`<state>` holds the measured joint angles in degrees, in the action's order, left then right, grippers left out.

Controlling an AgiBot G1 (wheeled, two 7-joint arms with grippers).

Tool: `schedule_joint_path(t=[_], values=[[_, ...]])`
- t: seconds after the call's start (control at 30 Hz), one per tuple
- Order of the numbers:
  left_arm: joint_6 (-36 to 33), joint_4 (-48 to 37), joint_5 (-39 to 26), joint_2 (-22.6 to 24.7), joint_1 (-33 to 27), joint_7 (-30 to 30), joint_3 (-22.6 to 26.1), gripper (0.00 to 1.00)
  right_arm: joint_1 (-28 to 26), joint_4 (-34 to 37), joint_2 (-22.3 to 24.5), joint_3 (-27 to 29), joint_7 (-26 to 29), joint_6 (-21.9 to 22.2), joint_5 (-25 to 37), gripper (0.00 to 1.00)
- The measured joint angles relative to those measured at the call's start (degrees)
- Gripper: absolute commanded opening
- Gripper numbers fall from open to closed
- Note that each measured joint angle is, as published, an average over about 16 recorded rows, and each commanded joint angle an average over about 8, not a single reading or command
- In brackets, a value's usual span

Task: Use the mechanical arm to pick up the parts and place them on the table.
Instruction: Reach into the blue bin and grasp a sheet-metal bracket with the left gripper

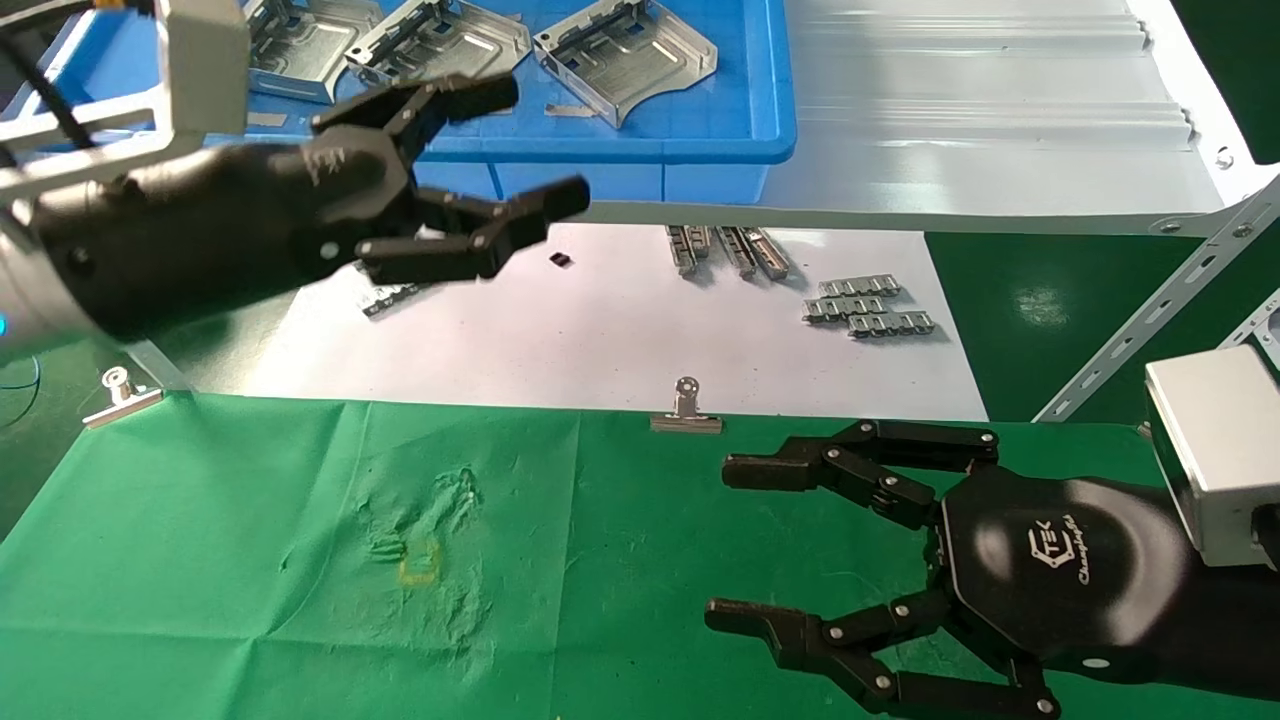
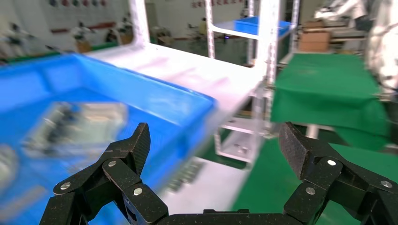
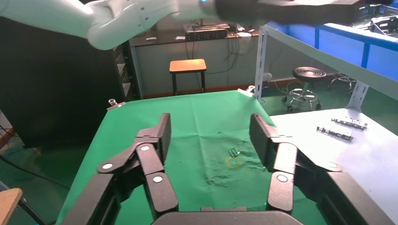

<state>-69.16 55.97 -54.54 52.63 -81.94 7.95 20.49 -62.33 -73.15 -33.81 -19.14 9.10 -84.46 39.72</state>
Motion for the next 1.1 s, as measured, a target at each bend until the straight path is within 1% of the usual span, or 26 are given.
schedule_joint_path(t=[0.27,0.47,0.63,0.73,0.83,1.1], values=[[4.98,-18.39,-7.06,8.76,-12.66,-6.75,3.02,1.00,0.00,0.00,0.00,-0.01,-0.01,0.00,-0.01,0.00],[12.71,-33.11,-11.94,15.67,-21.48,-11.69,4.99,1.00,-0.01,0.00,0.01,-0.02,-0.01,0.01,-0.01,0.00],[19.41,-42.43,-14.62,20.36,-26.97,-14.40,6.04,1.00,-0.01,0.00,0.01,-0.03,-0.01,0.01,-0.02,0.00],[22.34,-46.21,-15.58,22.43,-29.23,-15.22,6.51,1.00,-0.01,0.00,0.01,-0.03,-0.01,0.01,-0.02,0.00],[23.66,-48.64,-16.04,23.84,-30.71,-15.49,6.89,1.00,-0.01,0.00,0.01,-0.03,-0.02,0.01,-0.02,0.00],[22.19,-50.55,-16.33,25.12,-31.92,-14.41,8.03,1.00,-0.01,0.00,0.02,-0.04,-0.02,0.02,-0.03,0.00]])
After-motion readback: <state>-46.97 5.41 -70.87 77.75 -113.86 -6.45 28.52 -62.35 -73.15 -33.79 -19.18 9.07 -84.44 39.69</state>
